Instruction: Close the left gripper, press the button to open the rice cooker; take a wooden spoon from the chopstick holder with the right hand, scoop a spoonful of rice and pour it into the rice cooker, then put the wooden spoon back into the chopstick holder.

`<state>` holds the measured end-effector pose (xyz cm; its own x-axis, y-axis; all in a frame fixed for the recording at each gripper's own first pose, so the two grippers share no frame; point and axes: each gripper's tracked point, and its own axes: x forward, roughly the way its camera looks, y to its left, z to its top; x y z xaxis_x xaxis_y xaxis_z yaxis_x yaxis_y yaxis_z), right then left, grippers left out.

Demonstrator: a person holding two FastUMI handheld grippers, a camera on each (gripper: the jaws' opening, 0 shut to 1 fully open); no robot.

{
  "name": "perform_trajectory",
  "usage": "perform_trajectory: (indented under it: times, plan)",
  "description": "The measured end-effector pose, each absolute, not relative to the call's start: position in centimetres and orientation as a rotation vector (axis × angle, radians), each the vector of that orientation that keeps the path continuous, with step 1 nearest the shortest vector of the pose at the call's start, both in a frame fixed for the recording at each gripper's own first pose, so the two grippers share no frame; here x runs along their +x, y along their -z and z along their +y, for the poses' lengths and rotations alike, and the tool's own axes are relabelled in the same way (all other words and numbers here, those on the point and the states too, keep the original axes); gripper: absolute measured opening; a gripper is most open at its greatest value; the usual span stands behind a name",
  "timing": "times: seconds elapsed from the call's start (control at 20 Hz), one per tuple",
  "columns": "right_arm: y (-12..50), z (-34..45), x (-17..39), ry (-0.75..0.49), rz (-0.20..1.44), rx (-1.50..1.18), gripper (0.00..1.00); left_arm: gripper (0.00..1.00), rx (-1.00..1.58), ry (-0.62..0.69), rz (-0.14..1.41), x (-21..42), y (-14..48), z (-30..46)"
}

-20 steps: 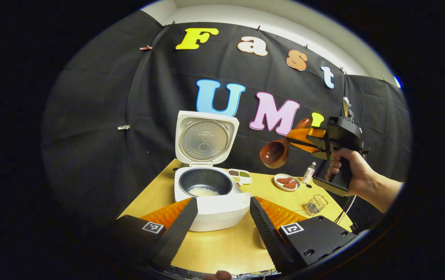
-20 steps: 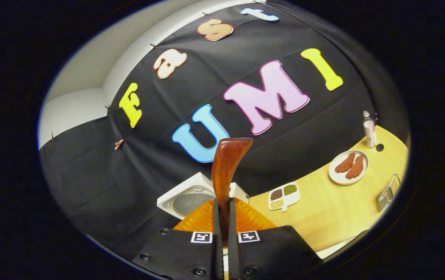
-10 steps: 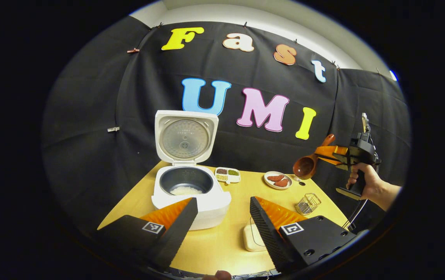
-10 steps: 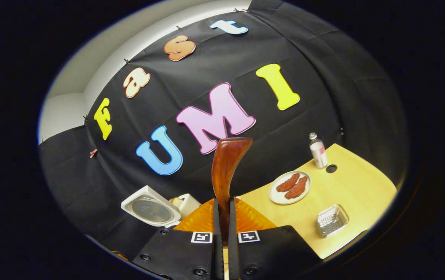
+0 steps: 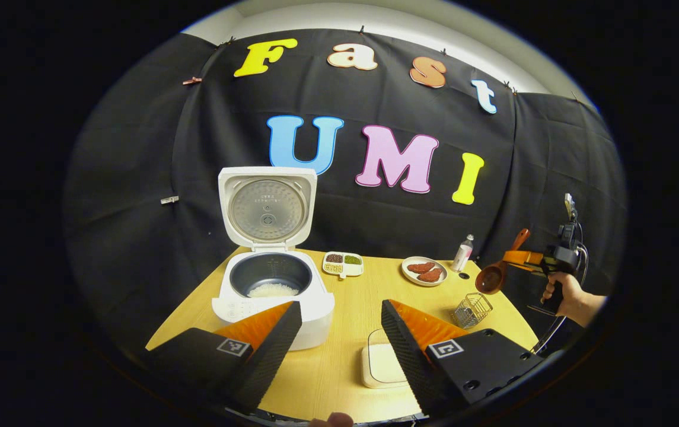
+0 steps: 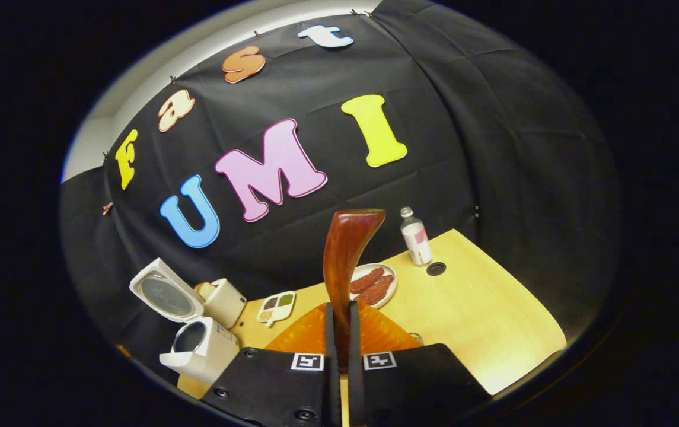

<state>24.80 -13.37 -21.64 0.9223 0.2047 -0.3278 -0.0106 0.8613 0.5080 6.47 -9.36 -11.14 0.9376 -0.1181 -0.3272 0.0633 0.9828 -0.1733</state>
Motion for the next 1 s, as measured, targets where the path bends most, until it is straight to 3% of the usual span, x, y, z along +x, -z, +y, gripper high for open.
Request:
perform_trajectory:
  times: [0.7, 1.0]
  plan:
    - [33.7, -14.8, 26.1, -0.104, 0.528, 0.462, 0.1, 0.94, -0.163, 0.036, 0.423, 6.5, 13.5, -13.1]
    - [35.2, -14.4, 26.1, -0.097, 0.554, 0.503, 0.11, 0.94, -0.139, 0.024, 0.425, 6.1, 13.5, -13.0]
